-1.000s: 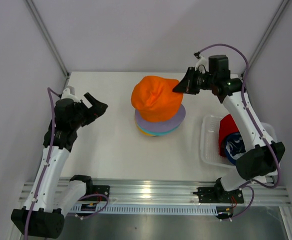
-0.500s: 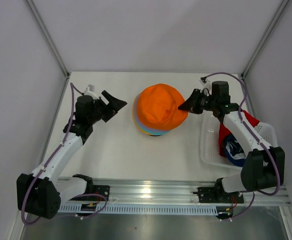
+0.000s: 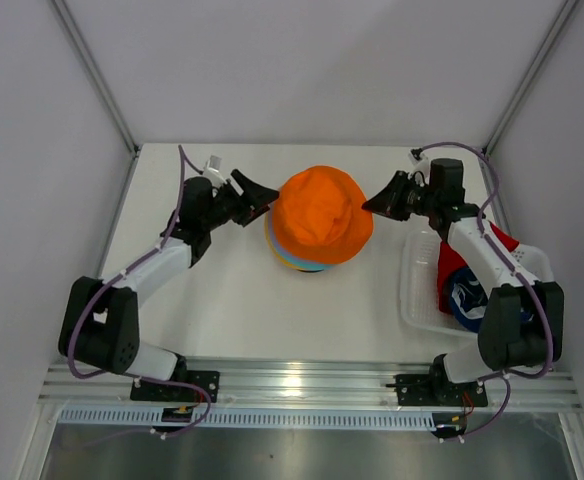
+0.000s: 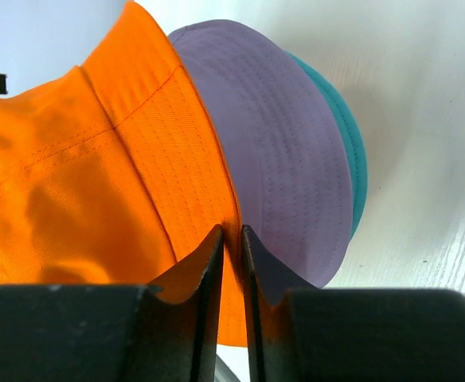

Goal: Stack the hats

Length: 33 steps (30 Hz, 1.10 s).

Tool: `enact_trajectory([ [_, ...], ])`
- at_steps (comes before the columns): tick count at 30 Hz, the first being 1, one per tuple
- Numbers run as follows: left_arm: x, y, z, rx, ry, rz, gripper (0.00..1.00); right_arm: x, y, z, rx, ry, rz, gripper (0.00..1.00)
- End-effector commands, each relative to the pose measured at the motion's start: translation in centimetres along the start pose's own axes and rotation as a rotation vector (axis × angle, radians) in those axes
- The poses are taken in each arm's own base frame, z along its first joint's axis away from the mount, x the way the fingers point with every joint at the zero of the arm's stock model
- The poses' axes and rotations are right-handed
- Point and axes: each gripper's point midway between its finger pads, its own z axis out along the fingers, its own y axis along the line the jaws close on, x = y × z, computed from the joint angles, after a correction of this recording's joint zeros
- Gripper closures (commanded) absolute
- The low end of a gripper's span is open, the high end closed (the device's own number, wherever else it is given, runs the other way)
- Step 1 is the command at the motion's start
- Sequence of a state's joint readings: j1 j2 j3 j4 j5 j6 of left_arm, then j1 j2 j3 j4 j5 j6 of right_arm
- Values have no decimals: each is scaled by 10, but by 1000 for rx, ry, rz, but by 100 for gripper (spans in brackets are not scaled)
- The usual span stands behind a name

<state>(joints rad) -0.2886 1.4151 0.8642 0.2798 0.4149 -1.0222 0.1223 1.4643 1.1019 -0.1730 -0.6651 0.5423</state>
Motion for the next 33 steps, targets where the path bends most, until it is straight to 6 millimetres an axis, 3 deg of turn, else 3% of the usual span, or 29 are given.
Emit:
enact_trajectory([
  [1, -2, -21, 6, 117, -3, 0, 28, -26, 15, 2, -47, -48, -53, 84],
  [12, 12, 23, 20, 0, 35, -1, 32, -30, 10, 19, -67, -28, -16, 98],
  [19, 17, 41, 26, -37, 41, -6, 33, -26, 5, 30, -50, 4, -7, 100],
  [33, 27, 6, 30, 247, 86, 57, 37, -22, 3, 50, -41, 55, 7, 100],
])
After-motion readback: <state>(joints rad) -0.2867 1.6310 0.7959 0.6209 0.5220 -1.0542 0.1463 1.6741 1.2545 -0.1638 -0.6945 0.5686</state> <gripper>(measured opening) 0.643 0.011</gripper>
